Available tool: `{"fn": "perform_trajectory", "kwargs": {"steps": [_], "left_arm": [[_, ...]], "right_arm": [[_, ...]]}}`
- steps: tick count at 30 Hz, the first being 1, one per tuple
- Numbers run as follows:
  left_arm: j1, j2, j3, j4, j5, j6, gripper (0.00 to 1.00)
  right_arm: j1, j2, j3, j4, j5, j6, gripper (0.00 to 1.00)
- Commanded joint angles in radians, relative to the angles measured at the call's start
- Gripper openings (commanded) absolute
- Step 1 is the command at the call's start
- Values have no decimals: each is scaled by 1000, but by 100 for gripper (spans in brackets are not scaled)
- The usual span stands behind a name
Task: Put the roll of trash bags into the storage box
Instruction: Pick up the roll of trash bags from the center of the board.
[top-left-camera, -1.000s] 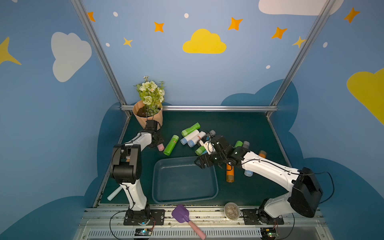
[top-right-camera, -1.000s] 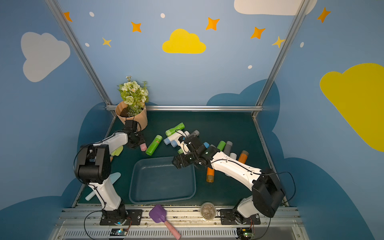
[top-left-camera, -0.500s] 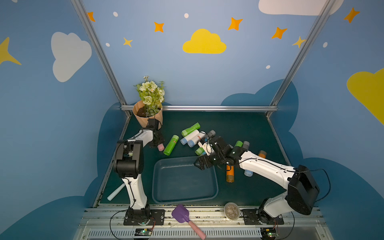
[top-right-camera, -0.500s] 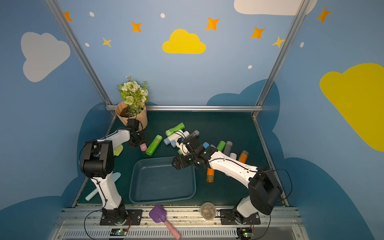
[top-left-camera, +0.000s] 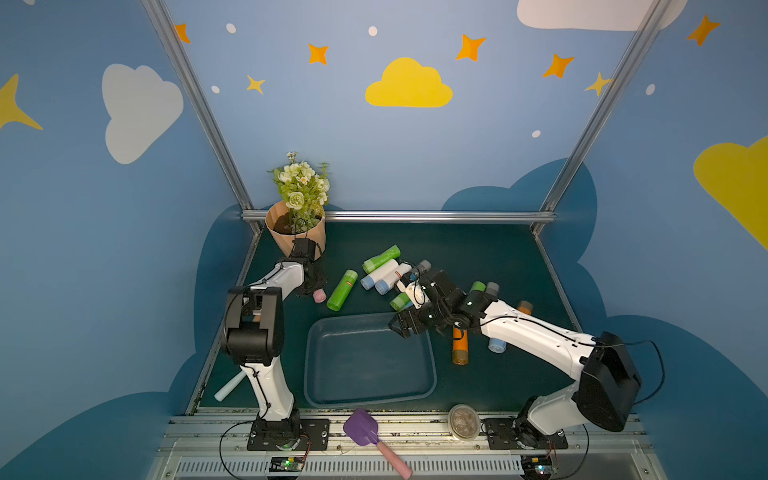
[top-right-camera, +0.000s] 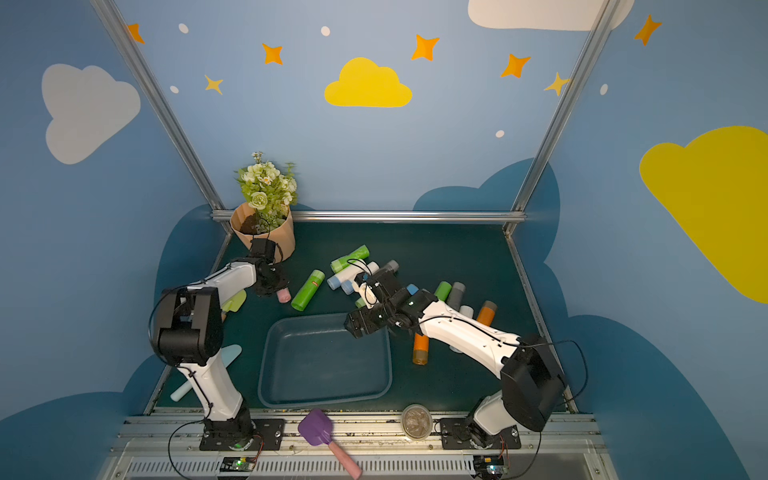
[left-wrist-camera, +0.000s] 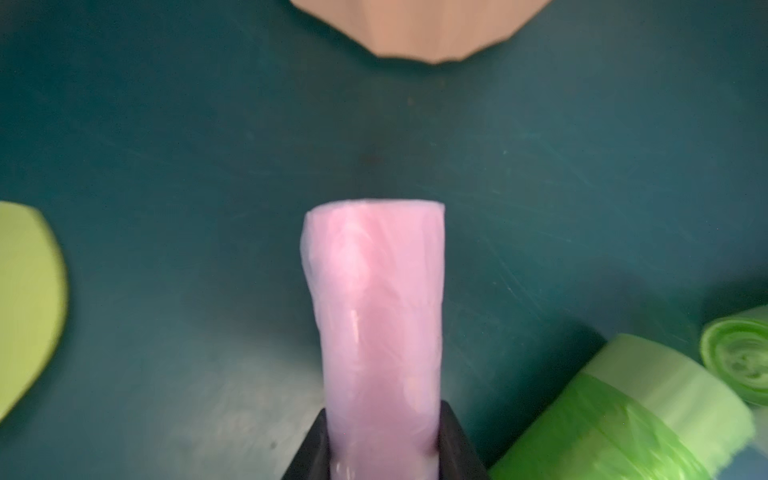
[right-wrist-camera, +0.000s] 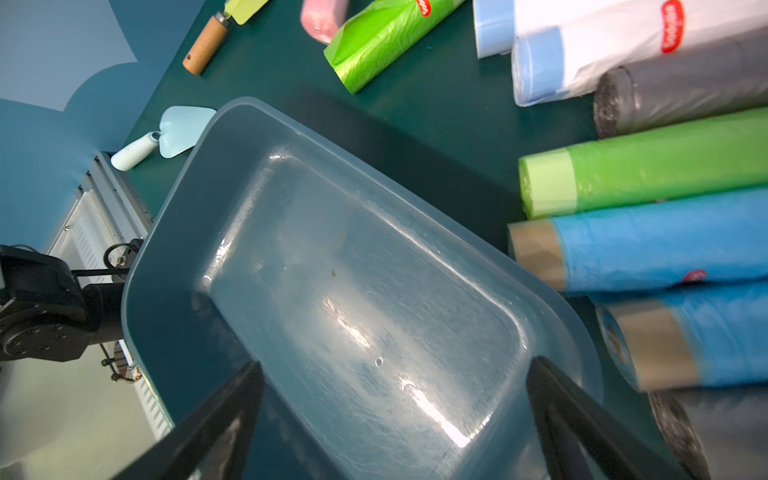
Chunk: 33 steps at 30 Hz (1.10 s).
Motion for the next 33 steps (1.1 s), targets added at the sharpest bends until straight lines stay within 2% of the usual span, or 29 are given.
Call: {"fn": "perform_trajectory", "kwargs": {"steps": [1, 10, 18, 26, 27, 31, 33], "left_arm": [[3, -93, -4, -18, -55, 21, 30], [2, -381, -114, -125, -62, 28, 29], [-5, -643, -211, -281, 121, 34, 29], [-18, -764, -226, -469, 222, 53, 29], [-23, -772, -226, -496, 264, 55, 29], [-83, -808, -231, -520, 312, 5, 28], [-109, -804, -221, -559, 289, -26, 28]], "right_arm": [[-3, -79, -23, -22, 10, 24, 97], [-4, -199, -79, -42, 19, 50, 97], [0, -268, -155, -32, 21, 81, 97], [21, -281, -187, -24, -4, 88, 97], [26, -281, -190, -26, -8, 89, 97], [55, -284, -210, -21, -7, 85, 97], [69, -285, -219, -15, -3, 91, 97]]}}
